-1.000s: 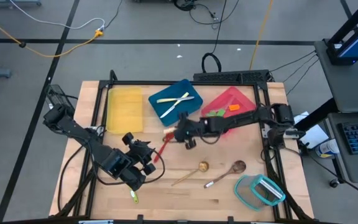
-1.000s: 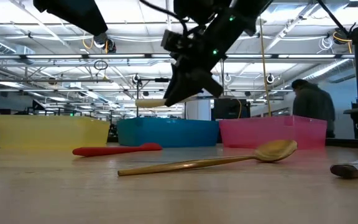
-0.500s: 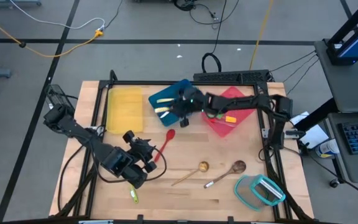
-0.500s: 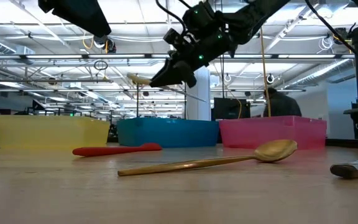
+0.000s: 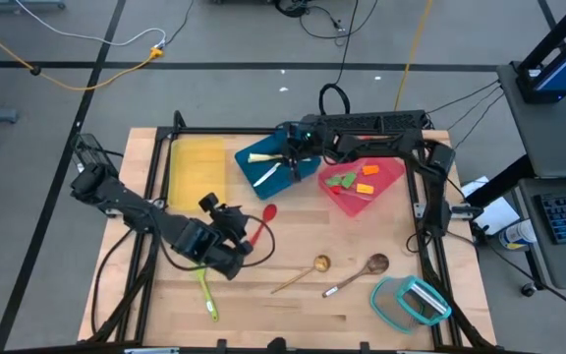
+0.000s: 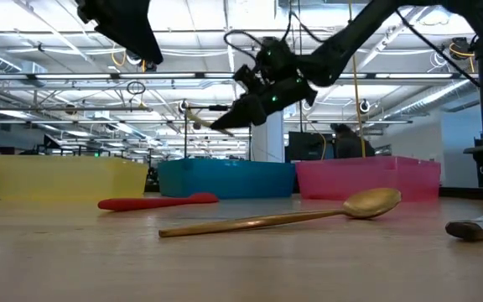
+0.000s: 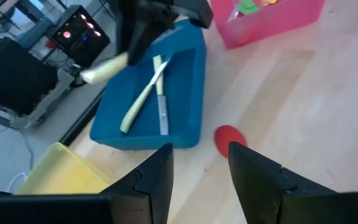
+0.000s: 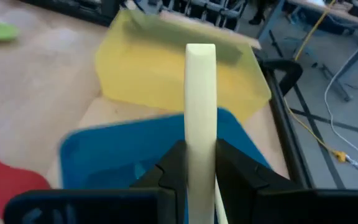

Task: Pick & Place Kitchen Items
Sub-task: Put the yellow knife into the blue bin, then put the green spoon into the yellow bin

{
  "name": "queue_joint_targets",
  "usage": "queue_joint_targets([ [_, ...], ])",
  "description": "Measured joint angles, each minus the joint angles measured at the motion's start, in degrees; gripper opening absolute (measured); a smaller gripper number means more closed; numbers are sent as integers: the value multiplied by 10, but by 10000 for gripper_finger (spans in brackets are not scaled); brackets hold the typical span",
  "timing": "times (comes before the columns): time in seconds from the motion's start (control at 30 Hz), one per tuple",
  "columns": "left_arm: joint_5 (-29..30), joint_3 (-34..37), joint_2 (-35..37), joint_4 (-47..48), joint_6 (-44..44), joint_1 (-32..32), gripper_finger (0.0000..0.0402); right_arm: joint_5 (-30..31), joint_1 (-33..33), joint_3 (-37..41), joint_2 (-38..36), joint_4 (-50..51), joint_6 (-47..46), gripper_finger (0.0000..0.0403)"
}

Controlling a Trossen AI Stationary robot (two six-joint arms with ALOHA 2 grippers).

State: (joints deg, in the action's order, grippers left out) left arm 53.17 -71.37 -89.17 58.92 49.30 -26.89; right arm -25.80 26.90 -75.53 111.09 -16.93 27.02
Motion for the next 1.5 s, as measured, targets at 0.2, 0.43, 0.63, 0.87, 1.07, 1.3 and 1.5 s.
queue_joint_targets([
  [0.2, 0, 0, 0, 0, -29, 26, 159, 3, 17, 0, 32, -38, -38, 59],
  [0.43, -1, 0, 0, -1, -55, 50, 159, 3, 49, 0, 34, 59, -69, 72],
  [0.63, 0, 0, 0, -6, -57, 67, 159, 5, 67, 0, 34, 106, -87, 86],
  [0.87, -3, 0, 0, -21, -57, 70, 159, 2, 60, 0, 34, 109, -83, 88],
  [1.07, -8, 0, 0, -21, -45, 69, 159, 2, 49, 0, 34, 109, -83, 88],
  [1.3, -89, 0, 0, -22, -16, 69, 159, 2, 26, 0, 27, 108, -72, 117],
  [1.5, -161, 0, 0, -22, -3, 69, 159, 21, -6, 0, 23, 99, -66, 185],
])
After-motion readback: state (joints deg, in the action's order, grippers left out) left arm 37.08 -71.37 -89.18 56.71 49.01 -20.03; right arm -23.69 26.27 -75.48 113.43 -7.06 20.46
